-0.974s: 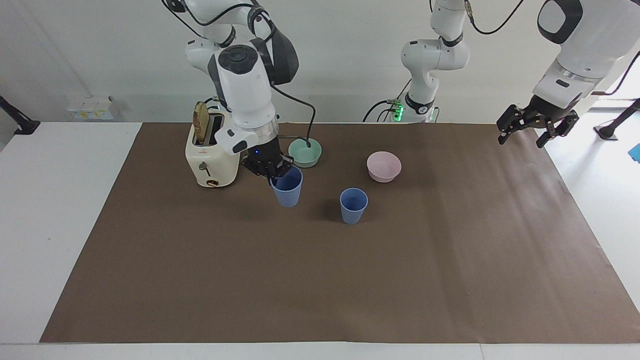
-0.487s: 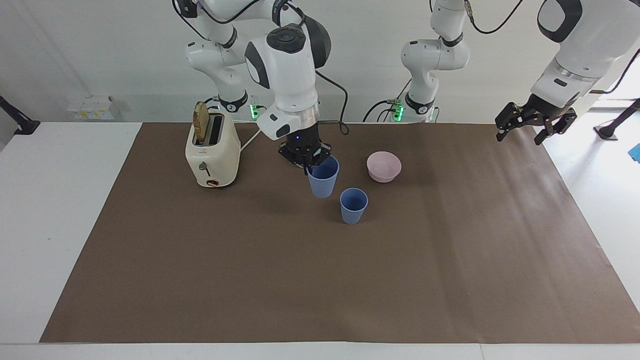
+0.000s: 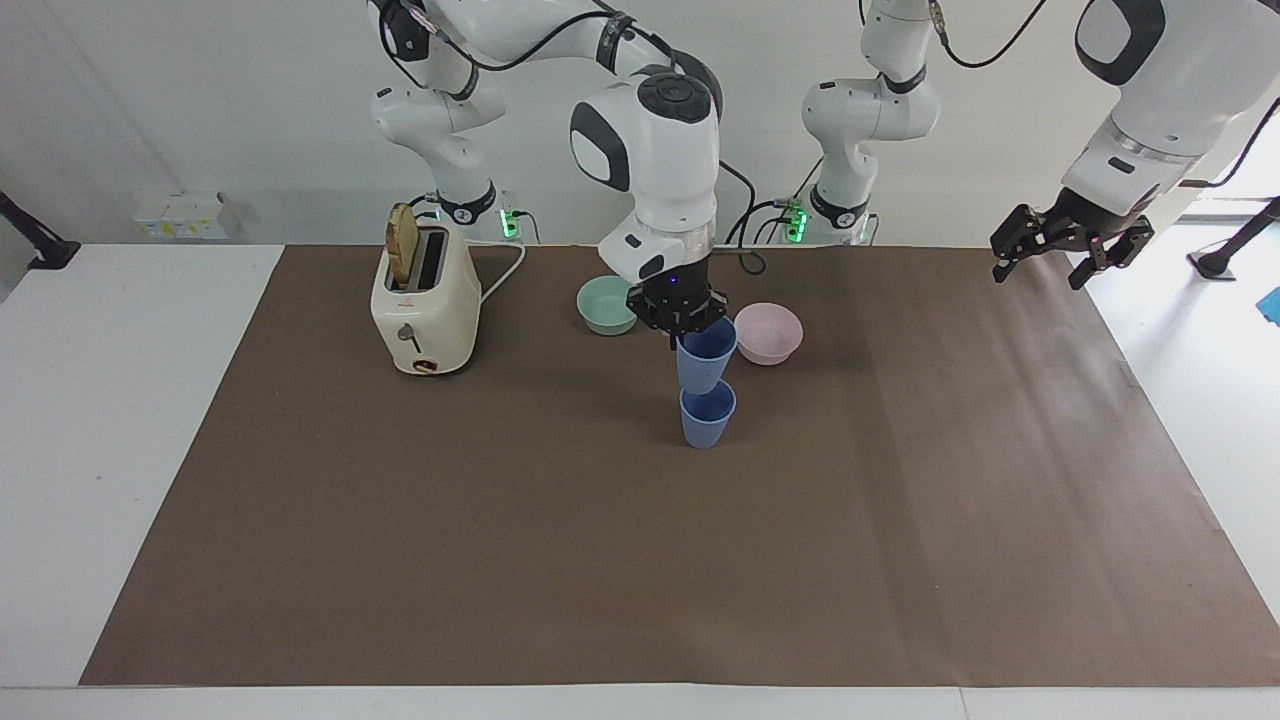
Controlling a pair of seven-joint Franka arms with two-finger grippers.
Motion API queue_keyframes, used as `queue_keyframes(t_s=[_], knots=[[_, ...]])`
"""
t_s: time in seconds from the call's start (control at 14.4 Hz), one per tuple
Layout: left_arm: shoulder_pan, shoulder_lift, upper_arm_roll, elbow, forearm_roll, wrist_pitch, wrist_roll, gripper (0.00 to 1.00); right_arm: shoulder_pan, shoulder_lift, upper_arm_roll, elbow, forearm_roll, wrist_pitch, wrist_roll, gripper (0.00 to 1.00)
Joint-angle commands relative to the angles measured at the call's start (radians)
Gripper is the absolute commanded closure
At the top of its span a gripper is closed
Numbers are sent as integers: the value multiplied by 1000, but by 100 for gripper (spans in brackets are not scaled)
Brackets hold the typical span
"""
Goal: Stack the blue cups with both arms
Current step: 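Carry the blue cup with the right gripper over the placed cup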
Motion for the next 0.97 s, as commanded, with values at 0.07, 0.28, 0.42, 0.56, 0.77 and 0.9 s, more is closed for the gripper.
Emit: queue_keyframes(t_s=[0.07, 0.28, 0.42, 0.56, 0.77, 0.9], knots=[[10, 3, -7, 18, 13, -18, -2, 0, 0, 44, 5, 42, -21, 8, 17, 100], [9, 3, -7, 18, 13, -22, -5, 0, 1, 65, 6, 38, -18, 28, 17, 100], [9, 1, -8, 15, 12, -25, -5, 0, 3, 69, 6, 33, -18, 28, 17, 100], [9, -2, -8, 14, 12, -25, -4, 0, 3, 70, 6, 21, -18, 39, 17, 100], [9, -2, -8, 12, 12, -25, -5, 0, 2, 70, 6, -7, -9, 89, 15, 100], [9, -2, -7, 13, 12, -24, -5, 0, 1, 72, 6, -14, -7, 94, 15, 100]])
